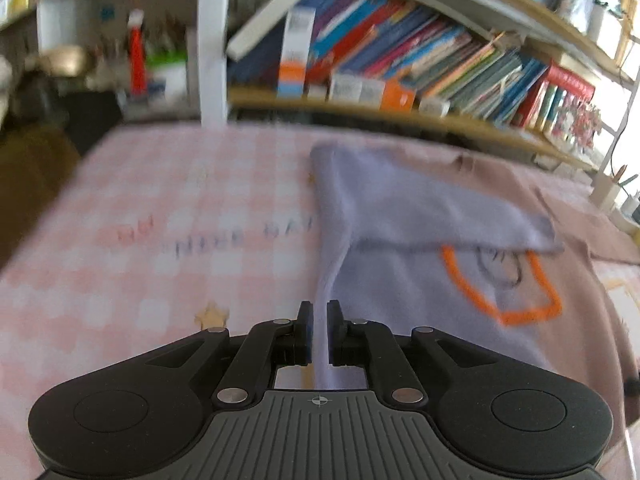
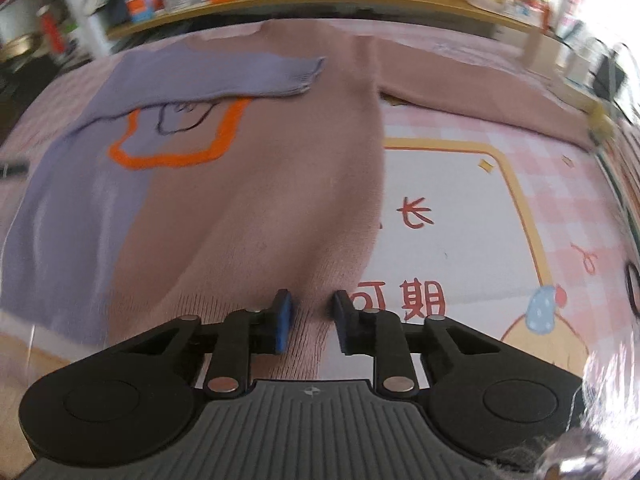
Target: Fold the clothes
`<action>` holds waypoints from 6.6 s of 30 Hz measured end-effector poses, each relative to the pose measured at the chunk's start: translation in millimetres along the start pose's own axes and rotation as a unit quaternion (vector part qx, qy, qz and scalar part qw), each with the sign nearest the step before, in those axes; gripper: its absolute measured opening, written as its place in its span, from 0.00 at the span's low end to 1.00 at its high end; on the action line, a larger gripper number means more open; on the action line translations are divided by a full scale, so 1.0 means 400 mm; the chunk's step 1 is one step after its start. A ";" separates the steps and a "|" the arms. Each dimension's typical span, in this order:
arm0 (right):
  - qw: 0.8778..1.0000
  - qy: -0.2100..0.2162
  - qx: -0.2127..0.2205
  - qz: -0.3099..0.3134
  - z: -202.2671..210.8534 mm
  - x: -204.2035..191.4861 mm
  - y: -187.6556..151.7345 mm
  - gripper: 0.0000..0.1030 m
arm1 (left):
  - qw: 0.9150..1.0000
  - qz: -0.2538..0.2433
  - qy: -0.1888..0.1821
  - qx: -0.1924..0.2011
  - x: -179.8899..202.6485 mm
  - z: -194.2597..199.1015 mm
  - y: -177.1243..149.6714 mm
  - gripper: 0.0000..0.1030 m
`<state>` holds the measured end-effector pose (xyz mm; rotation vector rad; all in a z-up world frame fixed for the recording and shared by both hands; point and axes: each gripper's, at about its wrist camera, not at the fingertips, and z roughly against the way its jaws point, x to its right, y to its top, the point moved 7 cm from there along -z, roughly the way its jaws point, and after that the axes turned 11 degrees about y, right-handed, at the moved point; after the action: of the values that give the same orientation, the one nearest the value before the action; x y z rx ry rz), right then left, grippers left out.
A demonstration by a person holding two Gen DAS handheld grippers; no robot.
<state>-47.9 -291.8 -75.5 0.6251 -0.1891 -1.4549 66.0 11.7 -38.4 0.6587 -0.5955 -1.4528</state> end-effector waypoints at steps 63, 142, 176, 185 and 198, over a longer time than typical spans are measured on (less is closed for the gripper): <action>0.993 -0.016 0.087 -0.074 0.025 0.043 0.078 0.46 | 0.973 -0.012 0.211 0.093 -0.297 -0.120 0.218 0.04; 0.987 -0.061 0.133 -0.068 0.150 0.001 -0.034 0.63 | 0.998 -0.024 0.043 -0.031 0.055 0.173 -0.189 0.44; 0.983 -0.074 0.168 -0.022 0.247 -0.029 -0.137 0.98 | 0.997 -0.026 0.070 -0.004 0.120 0.343 -0.297 0.92; 0.979 -0.106 0.169 -0.051 0.219 -0.074 -0.118 0.99 | 0.998 -0.041 0.039 -0.002 0.064 0.277 -0.271 0.93; 0.971 -0.148 0.172 -0.076 0.133 -0.231 -0.060 1.00 | 0.999 -0.051 -0.005 -0.011 -0.103 0.152 -0.187 0.95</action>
<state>-106.9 -218.0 -20.7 0.7105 -0.6503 -1.6769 -31.2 49.6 -48.9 0.6725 -0.5597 -1.5561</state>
